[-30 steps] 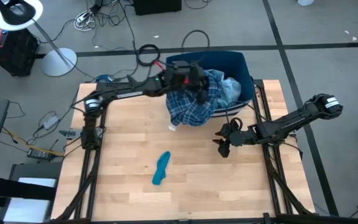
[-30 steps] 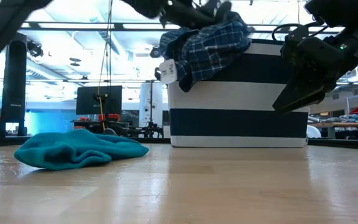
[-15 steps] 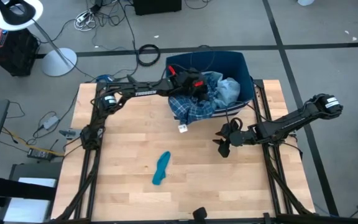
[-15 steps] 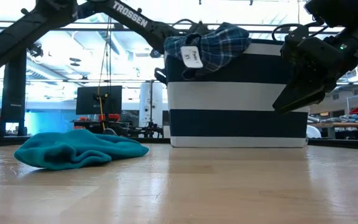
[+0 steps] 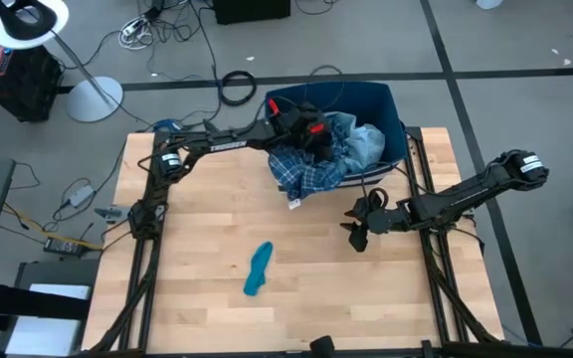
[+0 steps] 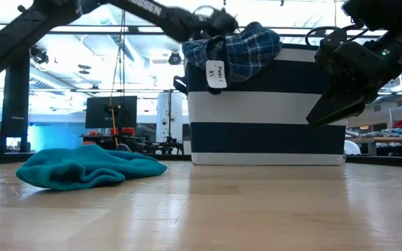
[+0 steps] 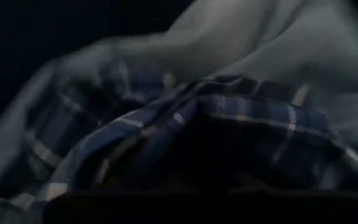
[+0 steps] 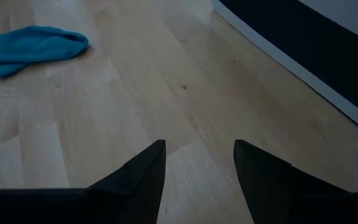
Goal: Sort clothes
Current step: Put the blue shirt into the blue laundry bin
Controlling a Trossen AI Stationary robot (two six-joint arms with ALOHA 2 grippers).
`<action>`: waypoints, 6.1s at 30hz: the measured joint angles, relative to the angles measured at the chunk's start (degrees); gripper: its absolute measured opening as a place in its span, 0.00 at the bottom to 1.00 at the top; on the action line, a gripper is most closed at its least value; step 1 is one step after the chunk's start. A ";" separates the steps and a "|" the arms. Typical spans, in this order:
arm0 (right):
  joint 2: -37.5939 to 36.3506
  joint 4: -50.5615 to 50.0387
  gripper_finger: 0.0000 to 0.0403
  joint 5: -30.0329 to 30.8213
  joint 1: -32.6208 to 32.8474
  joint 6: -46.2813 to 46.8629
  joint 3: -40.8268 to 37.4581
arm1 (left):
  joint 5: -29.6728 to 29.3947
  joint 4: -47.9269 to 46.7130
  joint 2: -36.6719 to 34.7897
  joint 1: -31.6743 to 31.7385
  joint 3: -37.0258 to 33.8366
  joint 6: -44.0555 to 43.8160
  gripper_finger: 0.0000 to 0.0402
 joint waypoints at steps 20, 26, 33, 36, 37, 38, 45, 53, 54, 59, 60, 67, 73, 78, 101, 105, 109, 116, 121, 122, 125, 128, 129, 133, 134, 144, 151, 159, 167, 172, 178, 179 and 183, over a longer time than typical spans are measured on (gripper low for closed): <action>0.00 0.19 0.47 -0.33 0.03 -0.48 0.00 | -0.69 -37.74 -12.72 -2.41 15.80 11.72 0.00; 0.00 0.28 0.47 -0.35 0.07 0.43 0.00 | -7.99 -41.43 -17.08 -5.31 15.77 11.96 0.00; 0.00 0.26 0.47 -0.97 0.24 2.35 0.00 | -10.79 -45.03 -20.54 -8.26 14.94 13.10 0.00; 0.00 0.00 0.47 -1.07 0.92 3.45 0.00 | -12.89 -43.62 -24.21 -8.89 9.87 12.93 0.00; 0.00 0.02 0.47 -1.14 1.20 3.64 0.00 | -13.47 -43.09 -26.00 -9.01 7.26 12.61 0.00; 0.00 -0.02 0.47 -1.16 1.47 3.87 0.00 | -13.70 -42.07 -27.81 -9.09 4.28 11.90 0.00; 0.00 0.00 0.47 -1.20 2.71 4.07 0.00 | -13.75 -24.19 -46.41 -10.36 -24.56 7.43 0.00; 0.00 0.06 0.47 -0.51 2.71 4.13 0.00 | -13.99 -2.32 -63.05 -14.86 -55.37 0.18 0.00; 0.00 0.12 0.47 -0.18 2.71 4.15 0.00 | -14.45 0.43 -63.89 -15.41 -58.58 -0.60 0.00; 0.00 0.35 0.47 0.20 2.69 4.17 0.00 | -17.09 16.66 -63.28 -17.23 -72.72 -2.15 0.00; 0.00 0.37 0.47 0.20 2.69 4.17 0.00 | -17.19 21.47 -62.41 -17.34 -75.03 -2.15 0.00; 0.00 0.21 0.47 0.33 2.67 4.00 0.00 | -16.05 45.75 -53.51 -17.36 -84.81 -2.39 0.00; 0.00 0.17 0.47 1.29 2.64 3.96 0.00 | -11.60 49.65 -44.38 -17.40 -82.93 -3.40 0.00; 0.00 0.20 0.47 1.55 2.64 3.73 0.00 | -9.46 49.69 -40.01 -17.40 -78.76 0.19 0.00; -0.01 -0.01 0.47 1.80 2.58 3.39 0.00 | -11.68 49.58 -38.11 -17.36 -62.62 11.90 0.00; 0.00 -0.06 0.47 1.91 2.58 3.03 0.00 | -10.99 49.33 -38.11 -17.36 -59.33 14.40 0.00; -0.02 -0.07 0.47 2.28 2.58 2.51 0.00 | -10.94 47.66 -38.11 -16.68 -55.26 16.26 0.00; 0.00 0.16 0.47 2.82 2.58 2.44 0.00 | -10.99 41.75 -35.51 -11.59 -48.61 17.63 0.00; 0.00 0.28 0.47 3.82 2.58 1.44 0.00 | -10.99 41.31 -30.74 -6.96 -44.14 17.62 0.00; -0.02 0.24 0.47 4.29 2.58 1.23 0.00 | -10.99 41.45 -29.75 -6.09 -43.06 17.61 0.00; -0.01 0.33 0.47 5.20 2.58 0.45 0.00 | -10.59 41.43 -26.75 -3.95 -39.38 17.20 0.00; -0.01 0.35 0.47 5.41 2.56 0.37 0.00 | -10.33 40.73 -23.94 -2.46 -35.59 16.50 0.00; -0.01 0.30 0.47 5.40 2.56 0.37 0.00 | -10.27 39.95 -23.10 -2.08 -34.43 16.21 0.00; -0.01 0.24 0.47 5.41 2.57 0.38 0.00 | -8.11 34.99 -20.63 -1.42 -30.08 13.60 0.00; 0.00 0.22 0.47 5.40 2.58 0.37 0.00 | -7.37 34.24 -20.31 -1.41 -29.42 13.32 0.00; 0.00 0.22 0.47 5.40 2.56 0.39 0.00 | -5.89 37.95 -20.56 -0.69 -29.09 8.89 0.00; 0.00 0.20 0.47 5.42 2.56 0.39 0.00 | -6.53 31.26 -18.74 1.30 -29.08 8.61 0.00; 0.00 0.22 0.47 5.88 2.56 0.04 0.02 | -2.08 26.96 -14.28 2.59 -28.49 5.30 0.00; -0.02 0.22 0.47 6.05 2.53 -0.02 0.02 | -0.08 30.72 -14.28 2.59 -28.69 6.79 0.00; 0.00 0.23 0.47 6.05 2.53 -0.02 0.02 | 2.49 24.19 -13.28 2.11 -20.88 12.09 0.00; -0.01 0.20 0.47 6.05 2.51 -0.65 0.02 | 2.76 18.28 -13.91 0.98 -12.12 17.52 0.00; -0.02 0.20 0.47 6.05 2.51 -0.78 0.02 | 2.74 16.81 -13.91 1.00 -11.48 17.56 0.00; -0.02 0.28 0.47 6.04 2.51 -0.84 0.02 | 2.37 12.35 -13.89 1.22 -11.31 17.53 0.00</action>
